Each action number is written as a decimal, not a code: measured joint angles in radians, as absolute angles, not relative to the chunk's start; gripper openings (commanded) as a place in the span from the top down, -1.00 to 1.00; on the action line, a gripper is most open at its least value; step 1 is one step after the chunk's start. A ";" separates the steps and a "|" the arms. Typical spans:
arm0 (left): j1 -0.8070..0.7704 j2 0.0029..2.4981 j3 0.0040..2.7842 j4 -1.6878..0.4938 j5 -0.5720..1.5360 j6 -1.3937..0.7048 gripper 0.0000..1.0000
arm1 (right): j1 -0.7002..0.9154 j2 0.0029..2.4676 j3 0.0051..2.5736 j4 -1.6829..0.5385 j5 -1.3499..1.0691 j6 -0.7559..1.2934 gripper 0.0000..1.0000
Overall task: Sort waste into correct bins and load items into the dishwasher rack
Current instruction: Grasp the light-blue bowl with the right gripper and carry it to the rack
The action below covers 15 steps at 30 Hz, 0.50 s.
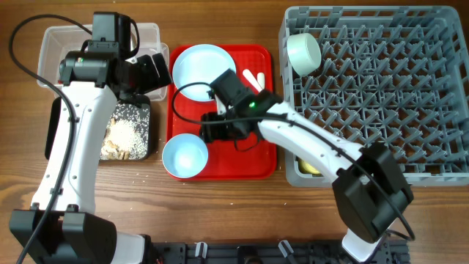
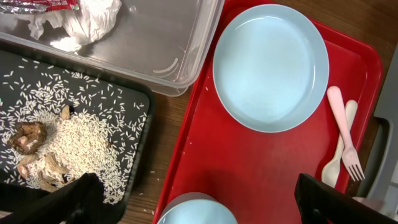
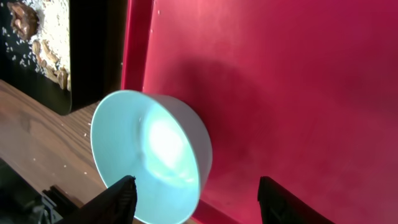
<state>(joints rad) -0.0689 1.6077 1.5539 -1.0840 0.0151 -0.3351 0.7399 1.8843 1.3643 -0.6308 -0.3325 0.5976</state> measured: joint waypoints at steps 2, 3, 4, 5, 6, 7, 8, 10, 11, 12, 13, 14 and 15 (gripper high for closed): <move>-0.069 1.608 1.554 -1.084 0.015 -0.336 -1.00 | 0.748 1.884 1.337 -0.598 -0.333 0.628 -0.16; -0.069 1.608 1.554 -1.084 0.015 -0.335 -1.00 | 0.750 1.885 1.322 -0.581 -0.333 0.646 -0.13; -0.069 1.608 1.554 -1.084 0.015 -0.336 -1.00 | 0.752 1.887 1.310 -0.566 -0.333 0.660 -0.10; -0.069 1.608 1.554 -1.084 0.015 -0.336 -1.00 | 0.753 1.891 1.303 -0.556 -0.334 0.668 -0.08; -0.069 1.608 1.554 -1.084 0.015 -0.336 -1.00 | 0.756 1.897 1.298 -0.543 -0.334 0.677 -0.05; -0.069 1.608 1.554 -1.084 0.015 -0.336 -1.00 | 0.760 1.906 1.296 -0.539 -0.334 0.685 0.01; -0.069 1.608 1.554 -1.084 0.015 -0.335 -1.00 | 0.767 1.916 1.295 -0.537 -0.334 0.691 0.04; -0.069 1.608 1.554 -1.084 0.015 -0.336 -1.00 | 0.781 1.935 1.295 -0.534 -0.337 0.696 0.13; -0.069 1.608 1.554 -1.084 0.015 -0.335 -1.00 | 0.791 1.951 1.295 -0.530 -0.337 0.701 0.24; -0.069 1.608 1.554 -1.084 0.015 -0.335 -1.00 | 0.802 1.974 1.294 -0.527 -0.338 0.704 0.52; -0.069 1.608 1.554 -1.084 0.015 -0.336 -1.00 | 0.804 1.980 1.293 -0.527 -0.339 0.707 0.62; -0.069 1.608 1.554 -1.084 0.015 -0.335 -1.00 | 0.804 1.987 1.290 -0.527 -0.340 0.711 0.72; -0.069 1.608 1.554 -1.084 0.015 -0.336 -1.00 | 0.804 1.989 1.287 -0.526 -0.340 0.715 0.88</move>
